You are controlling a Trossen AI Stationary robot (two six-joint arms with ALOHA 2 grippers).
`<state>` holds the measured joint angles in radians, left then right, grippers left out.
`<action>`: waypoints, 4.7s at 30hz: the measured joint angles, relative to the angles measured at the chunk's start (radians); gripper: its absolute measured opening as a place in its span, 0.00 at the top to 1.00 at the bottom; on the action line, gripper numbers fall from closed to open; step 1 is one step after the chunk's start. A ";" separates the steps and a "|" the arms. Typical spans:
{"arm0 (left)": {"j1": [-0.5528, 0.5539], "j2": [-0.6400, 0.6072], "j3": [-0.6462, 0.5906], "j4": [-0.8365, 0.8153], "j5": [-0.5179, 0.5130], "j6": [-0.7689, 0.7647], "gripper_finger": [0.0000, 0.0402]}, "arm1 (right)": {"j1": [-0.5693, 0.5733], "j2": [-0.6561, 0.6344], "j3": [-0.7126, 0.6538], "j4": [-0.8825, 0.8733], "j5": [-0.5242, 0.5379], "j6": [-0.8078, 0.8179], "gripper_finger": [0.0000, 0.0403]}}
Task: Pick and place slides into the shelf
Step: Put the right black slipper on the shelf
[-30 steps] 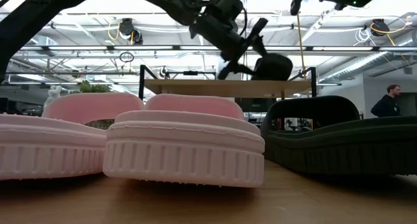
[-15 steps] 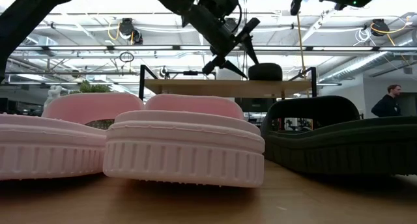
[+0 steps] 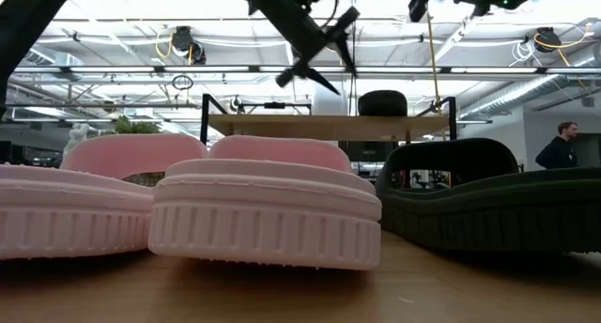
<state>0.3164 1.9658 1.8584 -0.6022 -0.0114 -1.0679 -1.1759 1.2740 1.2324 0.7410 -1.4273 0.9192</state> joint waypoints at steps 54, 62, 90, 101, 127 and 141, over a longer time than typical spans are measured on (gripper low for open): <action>-0.014 0.100 0.000 0.110 -0.002 -0.044 0.50 | 0.059 0.000 0.000 -0.012 0.017 -0.023 0.77; 0.010 0.110 0.000 0.153 -0.007 -0.027 0.50 | 0.059 0.000 0.000 -0.012 0.016 -0.023 0.77; -0.003 0.168 0.000 0.317 0.063 -0.071 0.50 | 0.059 0.000 0.000 -0.013 0.041 -0.051 0.77; 0.025 0.168 0.000 0.308 0.062 -0.056 0.50 | 0.059 0.000 0.000 -0.013 0.040 -0.042 0.77; 0.058 0.104 0.000 0.261 0.101 -0.022 0.50 | 0.058 0.000 0.000 -0.017 0.036 -0.049 0.77; 0.083 0.077 0.000 0.181 0.010 0.038 0.50 | 0.058 0.000 0.000 -0.017 0.036 -0.049 0.77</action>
<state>0.3992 2.0430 1.8584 -0.4212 -0.0013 -1.0299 -1.1175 1.2736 1.2324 0.7242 -1.3916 0.8700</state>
